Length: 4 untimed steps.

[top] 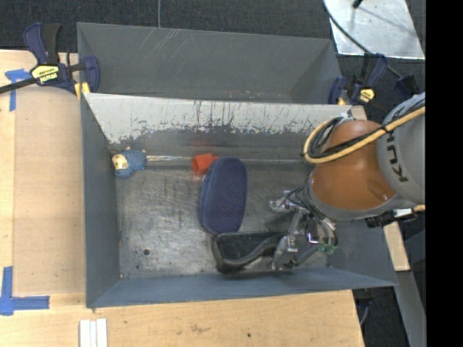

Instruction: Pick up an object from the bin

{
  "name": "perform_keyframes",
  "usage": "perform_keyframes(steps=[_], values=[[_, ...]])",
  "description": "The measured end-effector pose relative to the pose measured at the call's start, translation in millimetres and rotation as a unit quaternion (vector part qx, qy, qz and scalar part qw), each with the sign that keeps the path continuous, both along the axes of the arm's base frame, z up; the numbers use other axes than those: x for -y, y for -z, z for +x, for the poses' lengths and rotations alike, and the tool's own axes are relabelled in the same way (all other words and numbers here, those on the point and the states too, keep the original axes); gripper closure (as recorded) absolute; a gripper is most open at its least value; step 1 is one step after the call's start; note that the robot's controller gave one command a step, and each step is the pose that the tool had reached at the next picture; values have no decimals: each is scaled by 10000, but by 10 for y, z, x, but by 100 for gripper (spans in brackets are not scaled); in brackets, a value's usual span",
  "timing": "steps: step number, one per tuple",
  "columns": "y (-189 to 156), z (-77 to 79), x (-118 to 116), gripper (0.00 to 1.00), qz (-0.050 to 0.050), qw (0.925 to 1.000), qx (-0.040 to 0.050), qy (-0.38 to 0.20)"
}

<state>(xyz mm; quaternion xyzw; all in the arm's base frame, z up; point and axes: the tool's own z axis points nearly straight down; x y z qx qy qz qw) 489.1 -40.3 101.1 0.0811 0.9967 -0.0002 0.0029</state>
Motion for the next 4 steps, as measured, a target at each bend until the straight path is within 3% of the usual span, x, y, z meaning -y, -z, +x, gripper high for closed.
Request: perform_keyframes(steps=[1, 2, 3, 4], values=[[-122, -1, -8, 0, 6, 9849, -1, 1732], [291, -22, 22, 0, -10, 9791, 2, 2035], [275, -18, 32, 0, 3, 9794, -16, 2021], [235, 48, 73, 100, -15, 9790, 117, 2036]])
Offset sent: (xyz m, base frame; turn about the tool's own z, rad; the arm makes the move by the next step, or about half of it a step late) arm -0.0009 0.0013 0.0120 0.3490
